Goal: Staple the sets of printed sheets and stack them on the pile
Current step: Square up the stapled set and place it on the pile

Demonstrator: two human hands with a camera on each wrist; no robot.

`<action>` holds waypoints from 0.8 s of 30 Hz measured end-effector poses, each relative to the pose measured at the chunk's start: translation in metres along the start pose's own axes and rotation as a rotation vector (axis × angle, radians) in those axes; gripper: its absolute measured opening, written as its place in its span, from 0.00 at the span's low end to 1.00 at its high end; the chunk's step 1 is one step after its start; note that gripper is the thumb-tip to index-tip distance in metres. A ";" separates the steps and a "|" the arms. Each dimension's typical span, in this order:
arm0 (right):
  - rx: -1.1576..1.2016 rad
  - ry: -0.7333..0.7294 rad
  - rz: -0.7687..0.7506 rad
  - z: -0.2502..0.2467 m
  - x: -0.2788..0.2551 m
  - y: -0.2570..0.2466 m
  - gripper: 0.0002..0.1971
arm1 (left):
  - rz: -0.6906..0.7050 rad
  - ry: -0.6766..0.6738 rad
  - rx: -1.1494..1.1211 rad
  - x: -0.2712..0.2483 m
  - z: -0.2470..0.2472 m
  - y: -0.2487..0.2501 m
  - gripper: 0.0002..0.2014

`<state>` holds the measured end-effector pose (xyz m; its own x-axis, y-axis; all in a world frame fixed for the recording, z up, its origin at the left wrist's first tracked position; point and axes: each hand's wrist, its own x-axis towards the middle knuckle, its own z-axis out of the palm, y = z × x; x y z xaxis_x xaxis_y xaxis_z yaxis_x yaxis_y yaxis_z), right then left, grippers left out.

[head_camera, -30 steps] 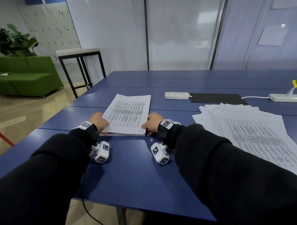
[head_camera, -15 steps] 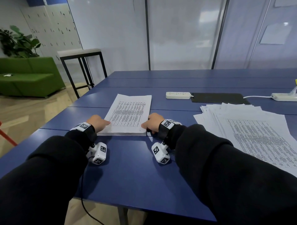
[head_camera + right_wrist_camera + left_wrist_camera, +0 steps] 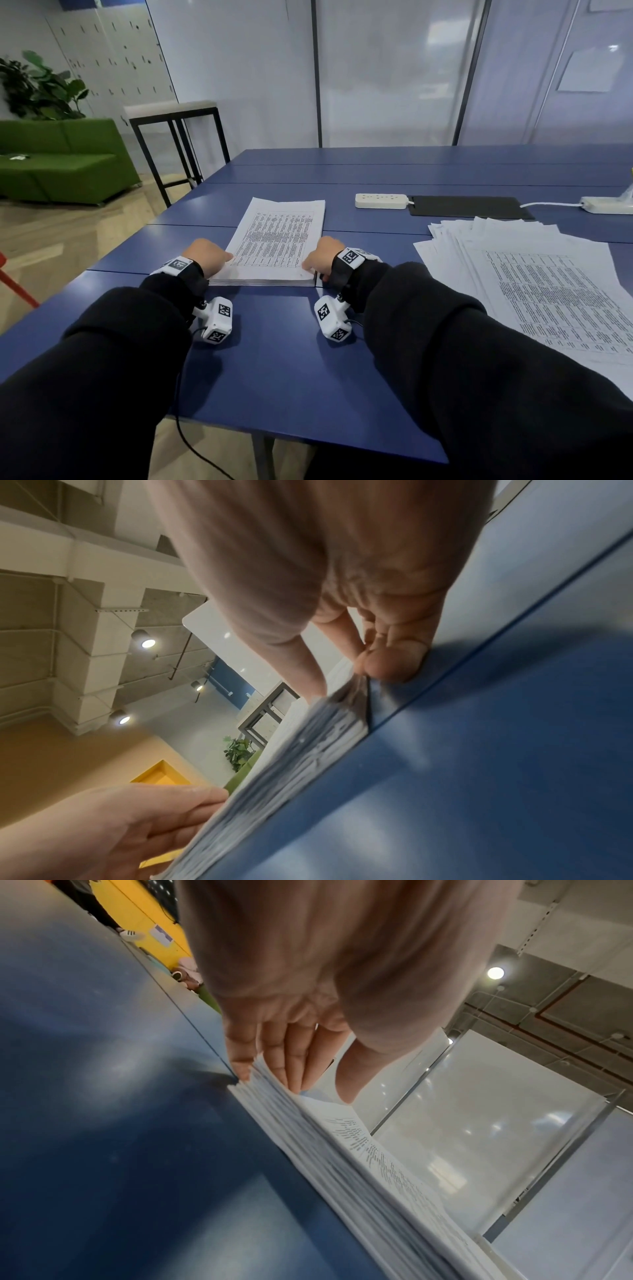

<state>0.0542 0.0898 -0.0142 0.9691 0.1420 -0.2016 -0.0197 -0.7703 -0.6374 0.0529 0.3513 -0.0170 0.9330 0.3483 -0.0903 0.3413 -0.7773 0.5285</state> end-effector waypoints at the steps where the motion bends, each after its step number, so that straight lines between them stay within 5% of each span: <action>1: 0.010 -0.004 0.004 -0.001 -0.001 0.000 0.08 | 0.008 0.002 -0.004 -0.003 0.000 0.001 0.20; 11: 0.046 -0.017 0.060 -0.014 -0.033 0.023 0.12 | 0.060 0.000 -0.144 -0.026 0.012 0.007 0.14; 18: 0.043 0.013 0.075 -0.027 -0.059 0.037 0.09 | 0.131 -0.059 -0.023 -0.042 0.020 0.015 0.15; 24: 0.334 -0.010 0.047 -0.041 -0.095 0.031 0.14 | 0.110 -0.062 -0.151 -0.050 0.016 0.019 0.22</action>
<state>-0.0284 0.0265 0.0155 0.9627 0.1190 -0.2430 -0.1455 -0.5298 -0.8356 0.0146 0.3109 -0.0165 0.9705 0.2291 -0.0749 0.2207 -0.7196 0.6583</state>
